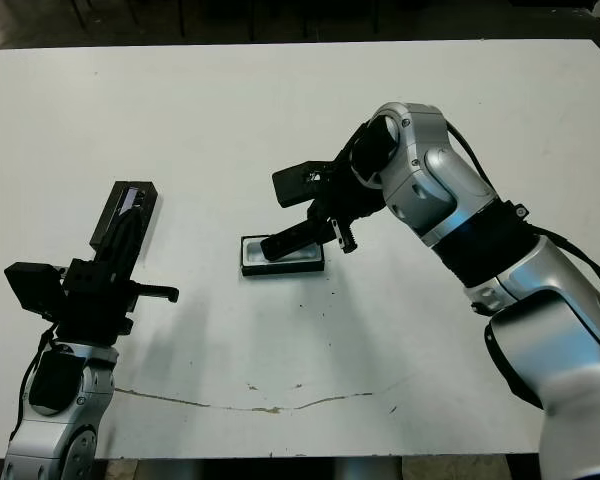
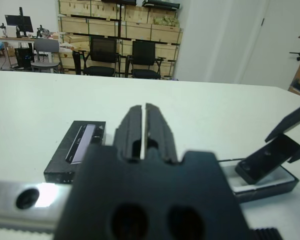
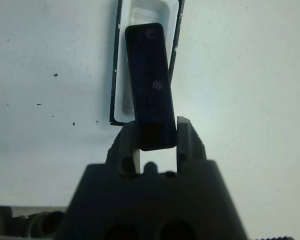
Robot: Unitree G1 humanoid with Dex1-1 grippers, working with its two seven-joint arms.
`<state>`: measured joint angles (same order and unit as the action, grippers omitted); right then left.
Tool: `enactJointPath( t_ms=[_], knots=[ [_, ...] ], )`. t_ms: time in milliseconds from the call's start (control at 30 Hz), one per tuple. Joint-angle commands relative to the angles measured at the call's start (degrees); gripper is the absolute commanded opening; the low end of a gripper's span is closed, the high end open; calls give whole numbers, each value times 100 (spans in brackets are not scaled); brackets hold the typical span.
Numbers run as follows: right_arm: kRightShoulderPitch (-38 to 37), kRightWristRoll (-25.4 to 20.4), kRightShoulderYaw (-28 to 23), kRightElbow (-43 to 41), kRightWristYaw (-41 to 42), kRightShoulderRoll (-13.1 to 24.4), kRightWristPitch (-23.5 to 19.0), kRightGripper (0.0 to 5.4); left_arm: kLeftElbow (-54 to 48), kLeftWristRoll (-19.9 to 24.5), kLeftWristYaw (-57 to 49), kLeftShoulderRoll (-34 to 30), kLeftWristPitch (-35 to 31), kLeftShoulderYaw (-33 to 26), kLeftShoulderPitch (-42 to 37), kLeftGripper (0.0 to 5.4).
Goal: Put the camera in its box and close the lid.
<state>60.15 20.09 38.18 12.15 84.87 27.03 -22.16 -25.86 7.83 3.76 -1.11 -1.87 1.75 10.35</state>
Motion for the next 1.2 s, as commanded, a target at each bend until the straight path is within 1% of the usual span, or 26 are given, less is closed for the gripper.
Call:
enactJointPath(
  t_ms=[33,167,300,367,433,567,800,1100,1200],
  knots=[
    [-168,50,76,-2,-53,-30,-91,52,100,-39,8,0,8,7,60,0],
    [-175,97,137,-16,-15,-66,-4,52,122,-48,4,-2,32,18,50,0],
    [-109,185,309,-99,116,-150,-67,52,116,-26,4,11,33,32,50,0],
    [-107,211,360,-179,152,-175,-17,52,108,-46,3,5,33,45,55,0],
    [-85,261,436,-246,220,-215,-99,52,106,-58,1,10,46,64,64,0],
    [-41,304,618,-347,347,-307,28,52,66,-69,-31,35,-8,106,96,0],
    [133,345,845,-454,555,-458,70,52,63,-58,-49,85,15,150,156,0],
    [285,455,1050,-439,715,-752,-81,52,-49,-106,-121,203,56,275,322,0],
    [274,476,1111,-394,732,-791,-57,52,-125,-124,-152,228,14,284,388,0]
  ],
)
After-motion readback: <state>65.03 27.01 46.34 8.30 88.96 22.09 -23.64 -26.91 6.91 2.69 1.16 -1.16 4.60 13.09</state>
